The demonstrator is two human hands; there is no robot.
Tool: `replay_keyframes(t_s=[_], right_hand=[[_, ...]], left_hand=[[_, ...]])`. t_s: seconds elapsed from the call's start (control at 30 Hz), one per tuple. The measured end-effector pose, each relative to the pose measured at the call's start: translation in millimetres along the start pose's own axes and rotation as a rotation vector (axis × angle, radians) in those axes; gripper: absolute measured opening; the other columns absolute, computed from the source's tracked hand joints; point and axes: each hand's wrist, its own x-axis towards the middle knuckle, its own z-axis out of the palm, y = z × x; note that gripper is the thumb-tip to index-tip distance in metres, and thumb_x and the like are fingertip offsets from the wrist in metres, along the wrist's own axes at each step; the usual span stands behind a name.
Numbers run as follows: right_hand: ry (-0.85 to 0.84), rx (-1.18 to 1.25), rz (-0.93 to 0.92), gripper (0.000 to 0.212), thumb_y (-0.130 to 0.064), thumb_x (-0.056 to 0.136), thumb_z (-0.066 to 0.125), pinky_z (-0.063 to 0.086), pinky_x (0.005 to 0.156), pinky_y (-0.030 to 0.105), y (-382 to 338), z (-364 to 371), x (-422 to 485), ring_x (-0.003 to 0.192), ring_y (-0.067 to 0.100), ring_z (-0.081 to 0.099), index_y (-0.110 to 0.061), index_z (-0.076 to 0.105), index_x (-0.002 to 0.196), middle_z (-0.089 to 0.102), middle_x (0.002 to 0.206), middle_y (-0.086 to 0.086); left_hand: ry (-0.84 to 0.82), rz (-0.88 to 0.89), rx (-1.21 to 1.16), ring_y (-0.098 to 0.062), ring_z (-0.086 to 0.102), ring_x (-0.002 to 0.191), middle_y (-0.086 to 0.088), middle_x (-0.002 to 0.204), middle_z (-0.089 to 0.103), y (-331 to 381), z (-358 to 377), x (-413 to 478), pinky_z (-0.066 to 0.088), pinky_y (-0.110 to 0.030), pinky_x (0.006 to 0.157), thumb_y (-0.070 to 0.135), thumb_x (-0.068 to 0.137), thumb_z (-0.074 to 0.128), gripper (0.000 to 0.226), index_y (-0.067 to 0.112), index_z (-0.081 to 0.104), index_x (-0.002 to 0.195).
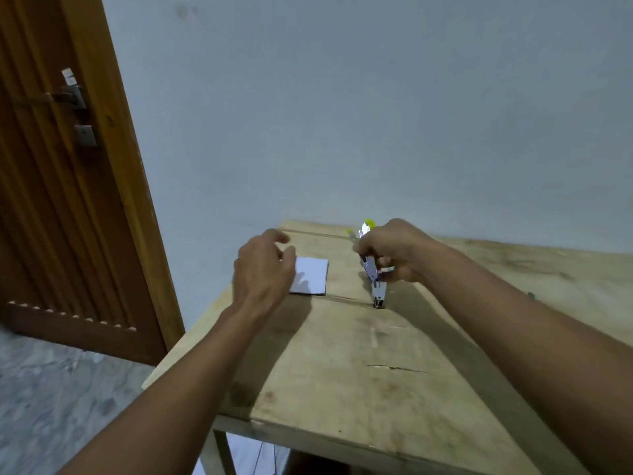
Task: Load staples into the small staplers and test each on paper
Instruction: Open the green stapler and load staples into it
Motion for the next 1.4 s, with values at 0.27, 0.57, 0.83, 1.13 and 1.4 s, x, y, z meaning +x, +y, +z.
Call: replay_keyframes(t_s=[0.27, 0.57, 0.83, 1.13, 1.4], right_hand=[[0.181, -0.01, 0.091, 0.016, -0.007, 0.09, 0.067, 0.053, 0.052, 0.03, 39.4, -73.7, 0.4, 0.054, 0.019, 0.059, -0.004, 0.059, 0.077, 0.062, 0.068, 0.011], [0.223, -0.018, 0.157, 0.029, -0.001, 0.087, 0.07, 0.043, 0.03, 0.019, 75.1, -78.4, 4.4, 0.027, 0.012, 0.054, 0.002, 0.057, 0.062, 0.06, 0.045, 0.009], [0.331, -0.26, 0.047, 0.037, -0.022, 0.082, 0.078, 0.024, 0.026, 0.009, 75.2, -85.2, -2.1, 0.021, 0.006, 0.046, -0.002, 0.056, 0.06, 0.049, 0.029, 0.001], [0.713, -0.537, 0.06, 0.013, -0.005, 0.081, 0.055, 0.05, 0.062, 0.03, 96.6, -169.6, 3.3, 0.075, 0.033, 0.068, -0.002, 0.068, 0.084, 0.069, 0.085, 0.016], [0.495, -0.538, 0.128, 0.024, -0.015, 0.081, 0.068, 0.049, 0.057, 0.028, 115.2, -182.4, 0.4, 0.074, 0.032, 0.066, -0.006, 0.055, 0.063, 0.063, 0.069, 0.013]], left_hand=[[-0.496, 0.061, -0.223, -0.016, 0.067, 0.093, 0.002, 0.107, 0.069, 86.5, 64.8, -55.4, 0.054, -0.034, 0.086, 0.042, 0.068, 0.082, 0.063, 0.021, 0.062, 0.123], [-0.451, 0.144, -0.135, -0.017, 0.068, 0.084, -0.003, 0.085, 0.076, 102.1, 98.6, -77.8, 0.053, -0.033, 0.078, 0.03, 0.08, 0.075, 0.017, 0.017, 0.078, 0.092], [-0.373, 0.157, -0.007, -0.018, 0.066, 0.094, 0.002, 0.09, 0.075, 104.6, 93.4, -75.9, 0.05, -0.03, 0.079, 0.04, 0.079, 0.074, 0.027, 0.02, 0.076, 0.098], [-0.565, 0.079, -0.192, -0.018, 0.07, 0.089, -0.004, 0.097, 0.075, 159.1, 130.5, -75.9, 0.055, -0.031, 0.084, 0.037, 0.083, 0.072, 0.027, 0.016, 0.072, 0.1], [-0.603, -0.038, -0.144, -0.028, 0.065, 0.078, -0.012, 0.081, 0.071, 181.4, 165.3, -73.8, 0.043, -0.03, 0.058, 0.038, 0.085, 0.069, 0.038, 0.001, 0.071, 0.081]])
